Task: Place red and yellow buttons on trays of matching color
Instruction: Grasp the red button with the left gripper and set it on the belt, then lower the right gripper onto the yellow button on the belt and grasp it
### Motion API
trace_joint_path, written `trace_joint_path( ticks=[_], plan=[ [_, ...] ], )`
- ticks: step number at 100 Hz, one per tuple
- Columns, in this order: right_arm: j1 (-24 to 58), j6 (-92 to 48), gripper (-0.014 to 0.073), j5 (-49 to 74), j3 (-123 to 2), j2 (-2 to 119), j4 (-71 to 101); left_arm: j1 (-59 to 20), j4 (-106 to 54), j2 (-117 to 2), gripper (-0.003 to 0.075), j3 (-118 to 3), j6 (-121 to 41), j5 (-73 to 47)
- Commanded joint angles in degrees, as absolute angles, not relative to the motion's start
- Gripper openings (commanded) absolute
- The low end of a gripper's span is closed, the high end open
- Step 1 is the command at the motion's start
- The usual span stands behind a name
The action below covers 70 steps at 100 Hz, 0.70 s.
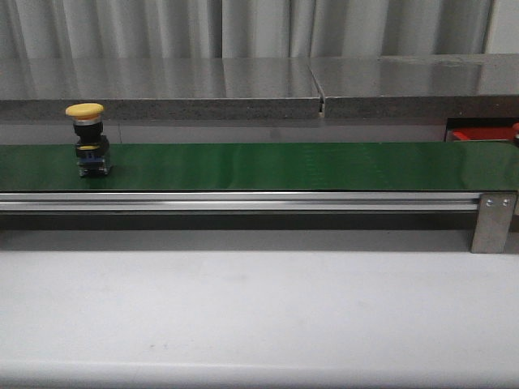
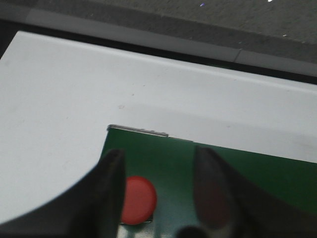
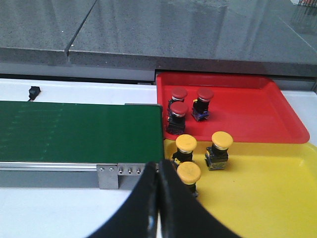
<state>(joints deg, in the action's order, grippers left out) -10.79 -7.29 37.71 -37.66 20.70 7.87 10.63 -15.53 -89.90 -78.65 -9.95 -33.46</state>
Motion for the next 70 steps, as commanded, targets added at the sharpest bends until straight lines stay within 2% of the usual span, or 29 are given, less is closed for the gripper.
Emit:
trace_joint_path(
  ticks=[1,2,5,40,70],
  plan=[
    [-10.8,-7.9,-0.0117,33.2,-39.1,20.9,8.2,8.0,-16.7,-84.9,0.0048,-79.4,-11.4,-30.9],
    [-10.8,-7.9,-0.0117,33.2,-39.1,20.9,8.2,7.8,-16.7,-84.7,0.0048,-79.2,-11.6,-30.9],
    [-10.8,-7.9,-0.0117,33.2,-39.1,20.9,8.2,6.8,-16.7,-83.9,-0.0022,-78.8,-12.3,-30.9],
    [-10.8,-7.9,-0.0117,32.9,-39.1,20.9,8.2,-2.9,-16.1,-73.6,-0.002,-68.8,-12.8,-28.7],
    [-10.8,-7.9,-0.0117,32.9,-39.1,20.9,8.2,-4.0,-17.4,-61.1,-0.002,-59.1,-12.8,-27.1]
  ],
)
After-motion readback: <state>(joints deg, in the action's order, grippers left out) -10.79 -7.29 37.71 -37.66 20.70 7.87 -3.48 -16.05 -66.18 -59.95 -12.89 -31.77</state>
